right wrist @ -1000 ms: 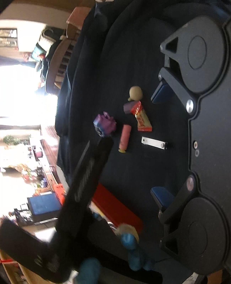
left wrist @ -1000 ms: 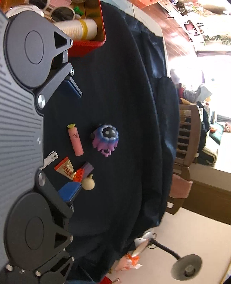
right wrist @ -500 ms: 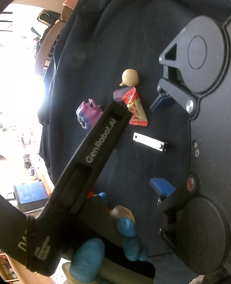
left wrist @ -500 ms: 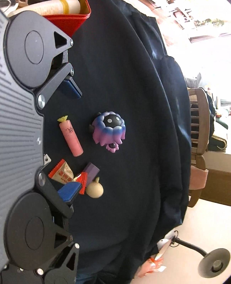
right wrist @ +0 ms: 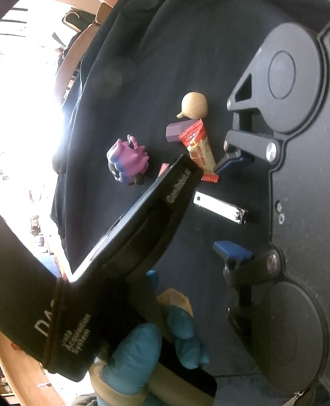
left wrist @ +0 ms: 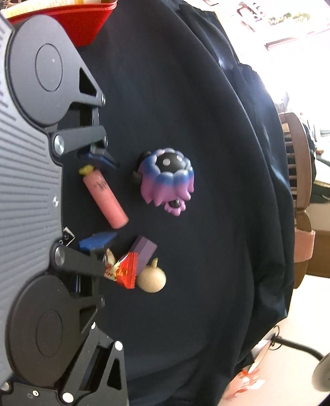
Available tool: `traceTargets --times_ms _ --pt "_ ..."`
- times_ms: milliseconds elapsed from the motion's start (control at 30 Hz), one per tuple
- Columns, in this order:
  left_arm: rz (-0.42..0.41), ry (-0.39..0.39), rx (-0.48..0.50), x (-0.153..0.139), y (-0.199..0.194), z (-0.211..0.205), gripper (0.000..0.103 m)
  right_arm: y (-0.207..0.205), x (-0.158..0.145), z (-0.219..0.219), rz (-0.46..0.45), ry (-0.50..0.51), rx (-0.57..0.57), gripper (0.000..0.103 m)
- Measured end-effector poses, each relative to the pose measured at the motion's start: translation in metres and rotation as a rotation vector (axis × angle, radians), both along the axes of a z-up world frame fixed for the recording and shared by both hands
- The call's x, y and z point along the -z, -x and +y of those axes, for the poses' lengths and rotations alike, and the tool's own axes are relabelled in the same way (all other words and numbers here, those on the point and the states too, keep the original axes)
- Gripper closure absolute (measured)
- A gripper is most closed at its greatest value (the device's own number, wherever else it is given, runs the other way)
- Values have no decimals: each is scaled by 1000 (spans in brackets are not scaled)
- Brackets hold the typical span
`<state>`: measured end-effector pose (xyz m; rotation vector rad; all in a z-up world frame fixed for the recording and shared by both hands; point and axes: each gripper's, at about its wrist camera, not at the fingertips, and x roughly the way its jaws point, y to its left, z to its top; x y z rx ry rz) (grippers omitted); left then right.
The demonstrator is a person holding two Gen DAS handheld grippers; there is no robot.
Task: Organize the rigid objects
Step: 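Grasp the pink stick with left tool while right tool grasps the nail clipper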
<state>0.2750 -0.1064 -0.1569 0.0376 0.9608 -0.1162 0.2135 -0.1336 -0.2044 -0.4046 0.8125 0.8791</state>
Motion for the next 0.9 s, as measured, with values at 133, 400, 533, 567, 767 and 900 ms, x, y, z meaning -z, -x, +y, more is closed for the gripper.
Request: traceTargets --times_ms 133,400,533,567,767,900 --pt "-13 -19 40 1 4 -8 71 5 0 4 -28 18 -11 58" --pt "-21 -56 62 -1 10 -20 87 11 -3 5 -59 37 14 92" --pt "-21 -58 28 -2 12 -17 87 12 -5 -1 -49 39 47 94" --pt "-19 -54 19 -3 13 -15 87 12 -6 -3 -45 37 58 94" --pt "-26 -34 -22 -10 21 -6 87 14 -12 -16 -26 3 122 94" --pt "-32 -20 -45 -17 28 -1 88 12 -20 -24 -12 -31 176 93"
